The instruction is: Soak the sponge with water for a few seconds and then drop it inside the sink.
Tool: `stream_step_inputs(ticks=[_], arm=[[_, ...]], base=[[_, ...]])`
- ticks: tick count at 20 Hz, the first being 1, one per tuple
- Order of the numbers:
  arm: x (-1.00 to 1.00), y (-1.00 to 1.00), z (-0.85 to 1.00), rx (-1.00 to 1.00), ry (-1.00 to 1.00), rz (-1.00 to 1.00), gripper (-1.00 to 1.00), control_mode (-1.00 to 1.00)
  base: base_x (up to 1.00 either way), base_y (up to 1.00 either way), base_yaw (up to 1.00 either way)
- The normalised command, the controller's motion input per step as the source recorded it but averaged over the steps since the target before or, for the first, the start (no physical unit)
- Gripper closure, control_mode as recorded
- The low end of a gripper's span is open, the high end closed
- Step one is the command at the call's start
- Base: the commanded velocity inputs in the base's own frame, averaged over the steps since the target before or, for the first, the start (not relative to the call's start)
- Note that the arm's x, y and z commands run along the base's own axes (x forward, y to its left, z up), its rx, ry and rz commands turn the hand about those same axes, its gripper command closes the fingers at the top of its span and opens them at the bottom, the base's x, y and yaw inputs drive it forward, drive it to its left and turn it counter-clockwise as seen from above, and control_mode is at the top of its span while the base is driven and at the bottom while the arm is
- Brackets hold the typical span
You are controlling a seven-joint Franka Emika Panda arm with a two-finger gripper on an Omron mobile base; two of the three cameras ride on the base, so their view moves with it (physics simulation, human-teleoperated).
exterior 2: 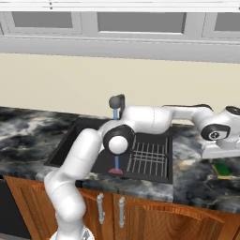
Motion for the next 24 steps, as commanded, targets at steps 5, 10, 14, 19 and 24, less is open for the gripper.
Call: stream_step_inputs(ticks=[5, 10, 14, 19, 24], arm=[[0.03, -0.06, -0.26, 0.06, 0.00, 0.00, -1.00, -1.00], [0.10, 0.00, -0.16, 0.03, 0.01, 0.00, -1.00, -1.00], [0.23, -0.01, -0.12, 0.00, 0.06, -0.02, -1.00, -1.00], [0.22, -0.08, -0.12, 0.00, 0.05, -0.02, -1.00, -1.00], [0.06, -0.14, -0.05, 0.01, 0.00, 0.00, -1.00, -1.00]], base=[[0.00, 0.00, 0.00], [0.00, 0.00, 0.00], [0.00, 0.00, 0.00], [0.00, 0.00, 0.00], [0.00, 0.00, 0.00]])
